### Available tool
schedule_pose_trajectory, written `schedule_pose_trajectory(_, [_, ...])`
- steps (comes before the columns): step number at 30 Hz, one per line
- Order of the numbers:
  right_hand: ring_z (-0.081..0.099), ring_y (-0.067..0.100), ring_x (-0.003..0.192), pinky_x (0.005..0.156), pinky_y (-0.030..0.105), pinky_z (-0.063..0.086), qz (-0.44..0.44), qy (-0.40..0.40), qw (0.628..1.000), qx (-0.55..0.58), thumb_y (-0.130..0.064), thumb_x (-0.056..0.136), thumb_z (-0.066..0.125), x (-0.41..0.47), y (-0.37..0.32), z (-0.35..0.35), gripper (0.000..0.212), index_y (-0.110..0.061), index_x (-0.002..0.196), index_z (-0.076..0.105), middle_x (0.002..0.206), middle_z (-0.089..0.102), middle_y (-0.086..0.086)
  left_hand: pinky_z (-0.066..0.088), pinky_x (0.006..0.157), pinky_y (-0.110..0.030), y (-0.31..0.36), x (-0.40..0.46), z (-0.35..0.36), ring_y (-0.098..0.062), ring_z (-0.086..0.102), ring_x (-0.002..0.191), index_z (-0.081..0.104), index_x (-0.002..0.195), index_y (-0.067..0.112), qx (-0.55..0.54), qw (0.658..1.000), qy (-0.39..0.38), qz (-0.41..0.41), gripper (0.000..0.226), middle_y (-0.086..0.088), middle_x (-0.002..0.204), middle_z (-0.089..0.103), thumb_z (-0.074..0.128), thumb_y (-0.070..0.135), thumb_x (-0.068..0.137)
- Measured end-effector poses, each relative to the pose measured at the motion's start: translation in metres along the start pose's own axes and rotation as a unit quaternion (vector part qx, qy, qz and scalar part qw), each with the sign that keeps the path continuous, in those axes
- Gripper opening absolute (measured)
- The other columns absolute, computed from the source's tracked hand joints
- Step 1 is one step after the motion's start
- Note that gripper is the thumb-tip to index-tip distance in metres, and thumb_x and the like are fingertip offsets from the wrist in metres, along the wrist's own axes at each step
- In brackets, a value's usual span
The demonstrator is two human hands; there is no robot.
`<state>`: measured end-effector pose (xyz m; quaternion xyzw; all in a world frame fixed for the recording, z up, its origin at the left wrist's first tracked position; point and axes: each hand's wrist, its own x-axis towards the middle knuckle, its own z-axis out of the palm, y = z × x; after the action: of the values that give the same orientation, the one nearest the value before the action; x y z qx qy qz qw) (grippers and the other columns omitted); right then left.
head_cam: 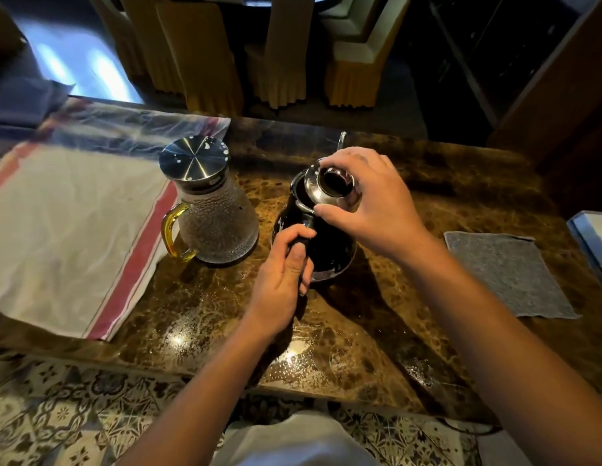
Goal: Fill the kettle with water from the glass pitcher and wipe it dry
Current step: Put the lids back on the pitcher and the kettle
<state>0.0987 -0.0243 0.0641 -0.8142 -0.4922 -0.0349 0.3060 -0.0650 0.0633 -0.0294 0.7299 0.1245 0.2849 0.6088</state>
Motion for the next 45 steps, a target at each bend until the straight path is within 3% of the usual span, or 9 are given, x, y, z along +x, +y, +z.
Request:
schedule_pose_trajectory(6, [0.055, 0.011, 0.125, 0.098, 0.025, 0.041, 0.022, -0.026, 0.999, 0.013, -0.047, 0.086, 0.078, 0.004, 0.001, 0.005, 0.06, -0.029, 0.14, 0.059, 0.136, 0.064, -0.011, 0.041, 0.053, -0.049, -0.002, 0.001, -0.001, -0.018, 0.048, 0.057, 0.051, 0.125, 0.045, -0.008, 1.0, -0.009, 0.002, 0.025, 0.005, 0.066, 0.05, 0.034, 0.042, 0.107])
schedule_pose_trajectory(11, [0.061, 0.01, 0.122, 0.102, 0.034, 0.052, 0.036, -0.042, 0.998, 0.033, -0.05, 0.089, 0.075, 0.003, -0.001, 0.006, 0.058, -0.03, 0.141, 0.057, 0.134, 0.067, -0.011, 0.04, 0.054, -0.046, -0.004, 0.001, 0.0, -0.017, 0.048, 0.057, 0.051, 0.125, 0.043, -0.01, 1.0, -0.007, 0.004, 0.024, 0.006, 0.066, 0.05, 0.034, 0.042, 0.107])
schedule_pose_trajectory(17, [0.061, 0.011, 0.122, 0.102, 0.032, 0.05, 0.063, -0.043, 0.993, 0.088, -0.046, 0.092, 0.075, -0.001, 0.002, 0.01, 0.054, -0.023, 0.138, 0.057, 0.137, 0.065, -0.007, 0.04, 0.053, -0.05, -0.005, 0.002, -0.001, -0.017, 0.048, 0.056, 0.051, 0.126, 0.041, -0.014, 1.0, -0.012, 0.01, 0.024, 0.004, 0.067, 0.05, 0.034, 0.041, 0.108])
schedule_pose_trajectory(23, [0.059, 0.017, 0.131, 0.107, 0.039, 0.048, 0.084, -0.054, 0.988, 0.115, -0.043, 0.1, 0.066, 0.001, 0.004, 0.011, 0.04, -0.023, 0.133, 0.059, 0.147, 0.061, -0.005, 0.043, 0.056, -0.031, 0.0, 0.003, -0.001, -0.013, 0.049, 0.056, 0.051, 0.125, 0.041, -0.01, 1.0, -0.012, 0.011, 0.028, 0.004, 0.066, 0.05, 0.038, 0.057, 0.105])
schedule_pose_trajectory(27, [0.057, 0.02, 0.137, 0.111, 0.046, 0.045, 0.094, -0.028, 0.985, 0.14, -0.032, 0.106, 0.056, 0.004, 0.002, 0.014, 0.017, -0.017, 0.111, 0.059, 0.151, 0.059, -0.003, 0.043, 0.056, -0.026, 0.0, 0.003, -0.001, -0.011, 0.049, 0.054, 0.051, 0.125, 0.039, -0.01, 1.0, -0.004, 0.008, 0.026, 0.001, 0.066, 0.048, 0.03, 0.032, 0.111])
schedule_pose_trajectory(33, [0.057, 0.023, 0.137, 0.113, 0.05, 0.039, 0.082, -0.046, 0.991, 0.09, -0.035, 0.107, 0.053, 0.007, 0.001, 0.013, 0.022, -0.016, 0.118, 0.057, 0.152, 0.058, -0.005, 0.048, 0.061, -0.038, 0.004, 0.002, -0.003, -0.022, 0.053, 0.057, 0.049, 0.128, 0.032, 0.011, 1.0, -0.02, -0.008, 0.026, -0.005, 0.069, 0.051, 0.035, 0.043, 0.111])
schedule_pose_trajectory(36, [0.054, 0.024, 0.14, 0.112, 0.049, 0.04, 0.085, -0.056, 0.987, 0.122, -0.037, 0.108, 0.051, 0.002, 0.004, 0.015, 0.027, -0.016, 0.126, 0.056, 0.157, 0.052, -0.006, 0.054, 0.069, -0.043, 0.012, -0.001, -0.005, -0.028, 0.06, 0.067, 0.049, 0.131, 0.03, 0.058, 0.998, -0.022, -0.001, 0.03, -0.006, 0.075, 0.056, 0.038, 0.047, 0.109])
schedule_pose_trajectory(40, [0.05, 0.023, 0.143, 0.112, 0.048, 0.042, 0.09, -0.051, 0.981, 0.162, -0.038, 0.109, 0.049, -0.008, 0.01, 0.014, 0.04, -0.022, 0.146, 0.052, 0.159, 0.05, -0.009, 0.053, 0.084, -0.033, 0.028, 0.0, -0.016, -0.014, 0.064, 0.098, 0.054, 0.129, 0.036, 0.195, 0.98, -0.022, 0.008, 0.025, 0.011, 0.107, 0.064, 0.04, 0.039, 0.108])
schedule_pose_trajectory(45, [0.039, 0.021, 0.151, 0.119, 0.043, 0.035, 0.073, -0.083, 0.984, 0.141, -0.034, 0.108, 0.052, -0.021, 0.02, 0.006, 0.049, -0.031, 0.156, 0.042, 0.168, 0.035, -0.007, 0.051, 0.086, -0.032, 0.06, 0.014, -0.031, -0.011, 0.057, 0.1, 0.063, 0.117, 0.032, 0.337, 0.94, -0.052, 0.028, 0.017, 0.003, 0.11, 0.056, 0.051, 0.035, 0.105])
